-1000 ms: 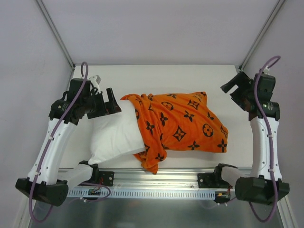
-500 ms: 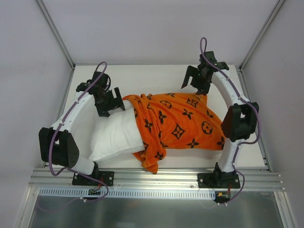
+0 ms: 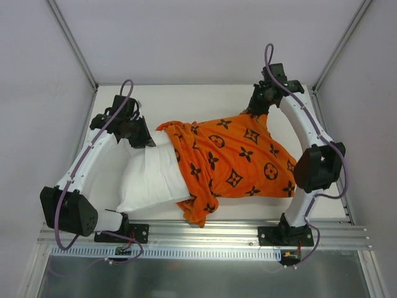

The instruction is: Remove the pillowcase from the pillow

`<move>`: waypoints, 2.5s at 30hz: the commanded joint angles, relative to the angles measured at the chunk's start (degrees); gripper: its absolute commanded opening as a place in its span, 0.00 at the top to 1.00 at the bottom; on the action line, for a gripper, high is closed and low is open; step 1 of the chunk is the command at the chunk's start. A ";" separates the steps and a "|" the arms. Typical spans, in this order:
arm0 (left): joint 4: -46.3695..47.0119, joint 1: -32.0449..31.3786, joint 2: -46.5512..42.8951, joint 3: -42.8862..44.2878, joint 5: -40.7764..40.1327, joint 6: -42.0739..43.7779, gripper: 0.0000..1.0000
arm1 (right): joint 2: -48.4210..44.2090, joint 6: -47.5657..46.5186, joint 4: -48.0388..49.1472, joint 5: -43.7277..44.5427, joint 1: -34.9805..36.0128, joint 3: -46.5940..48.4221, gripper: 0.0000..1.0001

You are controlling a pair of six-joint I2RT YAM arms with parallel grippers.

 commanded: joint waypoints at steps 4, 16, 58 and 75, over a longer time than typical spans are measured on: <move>-0.56 0.72 -10.55 1.99 -0.16 2.21 1.00 | -20.45 0.50 3.89 8.08 -0.22 1.88 0.99; -0.74 4.67 -18.73 -1.17 1.42 2.47 1.00 | -34.26 2.60 8.38 10.46 -11.64 -14.99 0.99; -2.41 8.20 -8.12 6.20 5.92 0.54 0.24 | -33.65 0.59 3.81 14.06 -19.31 -17.55 0.01; 6.03 -5.43 -4.12 -12.93 8.09 -2.00 1.00 | -11.43 -6.80 -6.47 18.63 16.64 1.60 0.04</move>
